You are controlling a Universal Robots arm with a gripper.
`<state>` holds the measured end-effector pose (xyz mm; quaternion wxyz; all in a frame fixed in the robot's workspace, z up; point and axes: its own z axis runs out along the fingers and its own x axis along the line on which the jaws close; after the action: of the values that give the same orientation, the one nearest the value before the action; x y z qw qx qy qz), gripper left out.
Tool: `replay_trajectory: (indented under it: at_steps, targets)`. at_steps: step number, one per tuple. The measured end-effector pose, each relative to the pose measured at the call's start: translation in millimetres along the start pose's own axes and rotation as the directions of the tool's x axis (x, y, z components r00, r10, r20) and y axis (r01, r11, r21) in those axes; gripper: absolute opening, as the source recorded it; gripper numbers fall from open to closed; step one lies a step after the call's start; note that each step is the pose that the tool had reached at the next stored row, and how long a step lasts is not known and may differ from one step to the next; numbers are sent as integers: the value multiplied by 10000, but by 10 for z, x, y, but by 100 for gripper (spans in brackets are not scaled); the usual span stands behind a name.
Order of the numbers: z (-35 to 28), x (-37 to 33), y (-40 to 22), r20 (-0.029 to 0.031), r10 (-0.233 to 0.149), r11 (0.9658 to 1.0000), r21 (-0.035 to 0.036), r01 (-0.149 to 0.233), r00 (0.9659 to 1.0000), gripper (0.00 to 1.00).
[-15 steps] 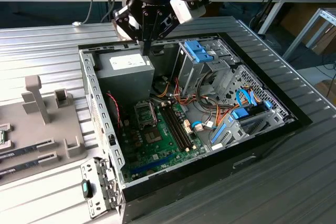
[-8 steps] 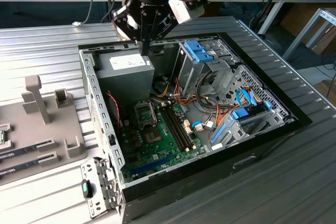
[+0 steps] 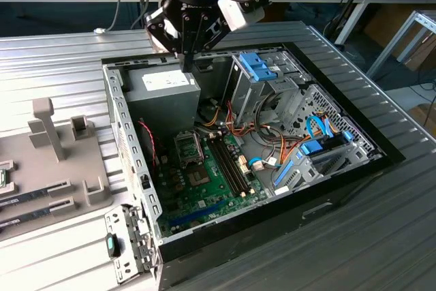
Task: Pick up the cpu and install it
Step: 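Reach for the cpu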
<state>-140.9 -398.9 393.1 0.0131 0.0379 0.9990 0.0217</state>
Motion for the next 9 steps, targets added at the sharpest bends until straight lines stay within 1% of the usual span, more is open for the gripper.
replay_trajectory:
  at_steps: [9]
  targets:
    - [0, 20, -2, 0, -2, 10000, 0, 2, 10000, 11]
